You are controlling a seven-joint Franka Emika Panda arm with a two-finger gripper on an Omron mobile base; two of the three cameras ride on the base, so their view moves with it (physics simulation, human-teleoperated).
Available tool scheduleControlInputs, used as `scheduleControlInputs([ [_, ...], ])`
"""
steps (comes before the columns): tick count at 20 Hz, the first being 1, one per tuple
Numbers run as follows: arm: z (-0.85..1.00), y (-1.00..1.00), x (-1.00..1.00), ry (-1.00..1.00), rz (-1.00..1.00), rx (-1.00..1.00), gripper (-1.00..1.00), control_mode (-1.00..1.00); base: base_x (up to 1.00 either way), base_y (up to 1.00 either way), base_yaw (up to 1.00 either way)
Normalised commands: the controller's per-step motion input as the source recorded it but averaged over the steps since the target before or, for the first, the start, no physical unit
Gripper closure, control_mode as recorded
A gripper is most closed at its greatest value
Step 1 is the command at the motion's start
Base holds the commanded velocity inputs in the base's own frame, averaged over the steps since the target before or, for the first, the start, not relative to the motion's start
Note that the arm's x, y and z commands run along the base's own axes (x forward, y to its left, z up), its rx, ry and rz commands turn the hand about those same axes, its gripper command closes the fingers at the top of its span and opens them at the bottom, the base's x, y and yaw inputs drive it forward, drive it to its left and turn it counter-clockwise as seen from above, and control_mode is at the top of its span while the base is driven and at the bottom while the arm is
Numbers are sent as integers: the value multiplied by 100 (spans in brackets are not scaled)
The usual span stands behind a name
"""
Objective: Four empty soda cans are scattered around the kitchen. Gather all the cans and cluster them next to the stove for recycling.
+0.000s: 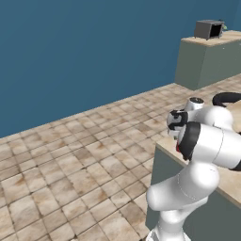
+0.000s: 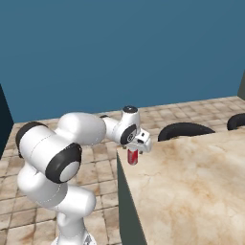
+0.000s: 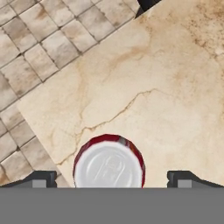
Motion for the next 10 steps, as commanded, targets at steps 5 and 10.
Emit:
scheduleControlInputs([
  [5, -7, -2, 0, 0, 0, 0, -100, -100, 0, 0, 0],
  [10, -7, 0, 0, 0, 0, 0, -100, -100, 0, 0, 0],
])
